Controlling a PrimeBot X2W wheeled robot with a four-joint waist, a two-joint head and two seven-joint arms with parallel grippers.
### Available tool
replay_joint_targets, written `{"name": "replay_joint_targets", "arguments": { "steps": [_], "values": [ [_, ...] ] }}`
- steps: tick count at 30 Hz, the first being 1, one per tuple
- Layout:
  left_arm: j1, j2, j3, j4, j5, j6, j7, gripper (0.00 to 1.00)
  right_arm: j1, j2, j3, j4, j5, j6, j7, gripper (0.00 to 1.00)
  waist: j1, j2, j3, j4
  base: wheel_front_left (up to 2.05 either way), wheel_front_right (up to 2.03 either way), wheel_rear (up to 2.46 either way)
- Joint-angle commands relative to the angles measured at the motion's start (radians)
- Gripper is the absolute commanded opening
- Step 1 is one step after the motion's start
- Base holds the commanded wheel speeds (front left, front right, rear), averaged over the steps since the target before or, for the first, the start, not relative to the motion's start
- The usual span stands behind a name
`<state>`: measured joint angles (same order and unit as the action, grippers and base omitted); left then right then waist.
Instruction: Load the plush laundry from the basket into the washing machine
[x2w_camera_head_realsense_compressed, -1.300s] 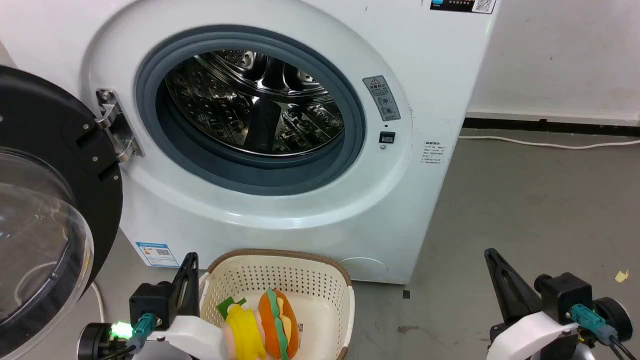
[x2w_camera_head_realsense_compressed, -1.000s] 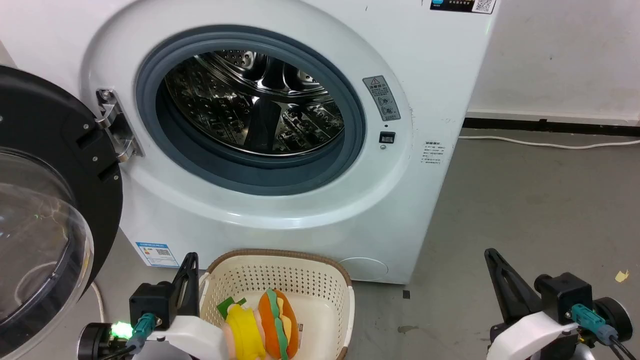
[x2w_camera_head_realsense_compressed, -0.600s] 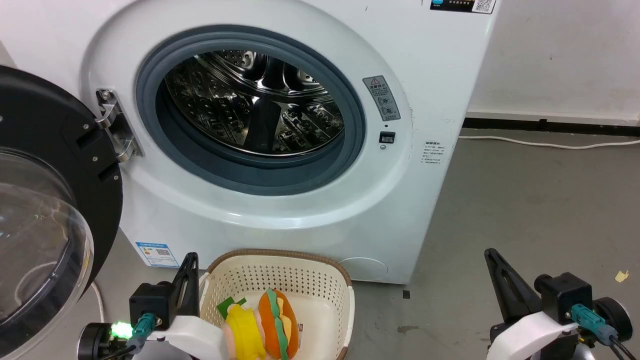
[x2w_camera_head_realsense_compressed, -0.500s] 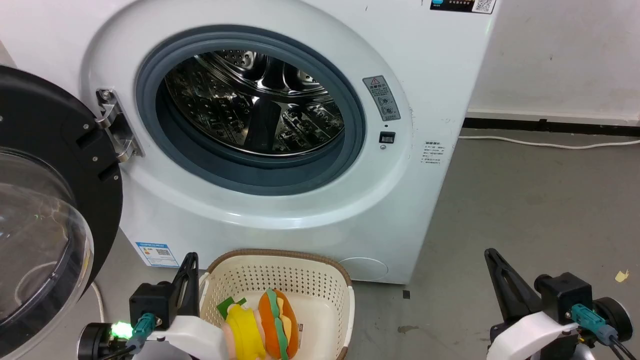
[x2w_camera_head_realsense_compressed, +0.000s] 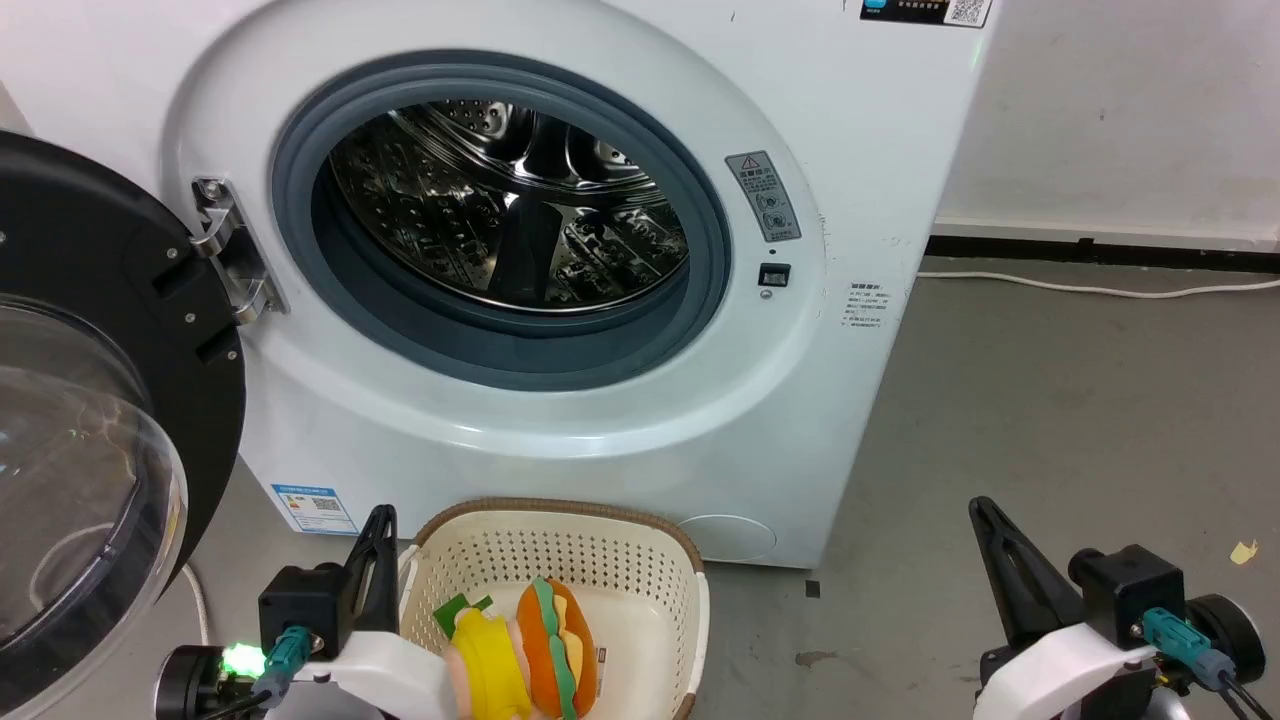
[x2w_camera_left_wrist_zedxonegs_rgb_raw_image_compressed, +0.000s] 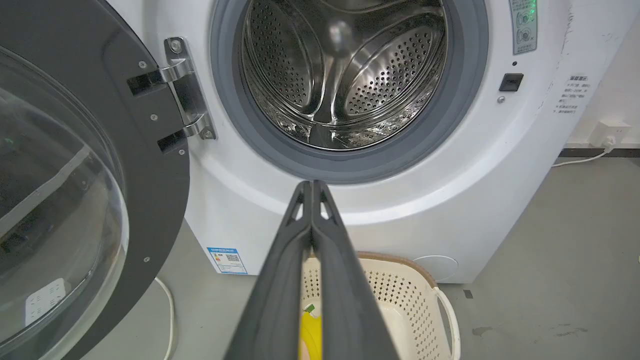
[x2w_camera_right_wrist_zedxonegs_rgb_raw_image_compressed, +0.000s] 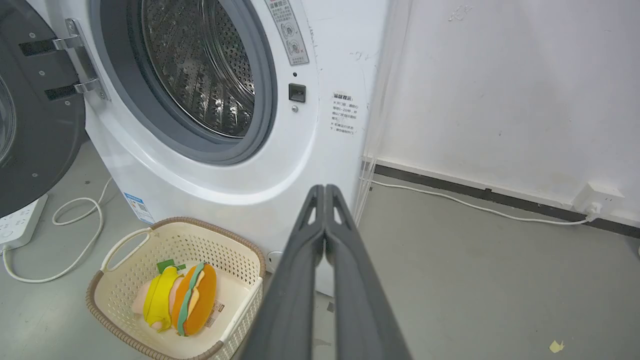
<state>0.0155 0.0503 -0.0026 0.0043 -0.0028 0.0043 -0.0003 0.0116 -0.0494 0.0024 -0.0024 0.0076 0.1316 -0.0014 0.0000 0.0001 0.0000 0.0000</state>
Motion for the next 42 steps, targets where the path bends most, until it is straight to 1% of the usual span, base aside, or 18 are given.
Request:
{"name": "replay_joint_targets", "arguments": {
  "steps": [1,5,6,26,32,42],
  "values": [
    [-0.015,0.000,0.003,-0.004,0.003,-0.004,0.000,0.00,-0.012,-0.001,-0.002,0.002,-0.008,-0.001,0.001,0.00,0.0000,-0.0001,0.000,0.000,0.00,0.00,0.00],
    [-0.015,0.000,0.003,-0.004,0.003,-0.004,0.000,0.00,-0.012,-0.001,-0.002,0.002,-0.008,-0.001,0.001,0.00,0.0000,-0.0001,0.000,0.000,0.00,0.00,0.00],
    [0.000,0.000,0.000,0.000,0.000,0.000,0.000,1.00,0.000,0.000,0.000,0.000,0.000,0.000,0.000,1.00,0.0000,-0.0001,0.000,0.000,0.00,0.00,0.00],
    [-0.006,0.000,-0.024,0.012,-0.023,0.010,-0.032,1.00,-0.003,0.000,-0.028,0.010,0.040,0.000,-0.032,1.00,0.0000,-0.0001,0.019,-0.009,0.00,0.00,0.00],
    [-0.023,0.000,-0.040,0.054,-0.034,0.012,-0.045,1.00,-0.011,0.000,-0.029,0.004,0.048,0.000,-0.045,1.00,0.0000,-0.0001,0.051,-0.018,0.00,0.00,0.00],
    [-0.083,0.008,-0.053,0.159,-0.051,0.007,-0.064,1.00,-0.035,0.000,-0.031,-0.005,0.065,0.000,-0.065,1.00,0.0000,-0.0001,0.136,-0.043,0.00,0.00,0.00]
  ]
}}
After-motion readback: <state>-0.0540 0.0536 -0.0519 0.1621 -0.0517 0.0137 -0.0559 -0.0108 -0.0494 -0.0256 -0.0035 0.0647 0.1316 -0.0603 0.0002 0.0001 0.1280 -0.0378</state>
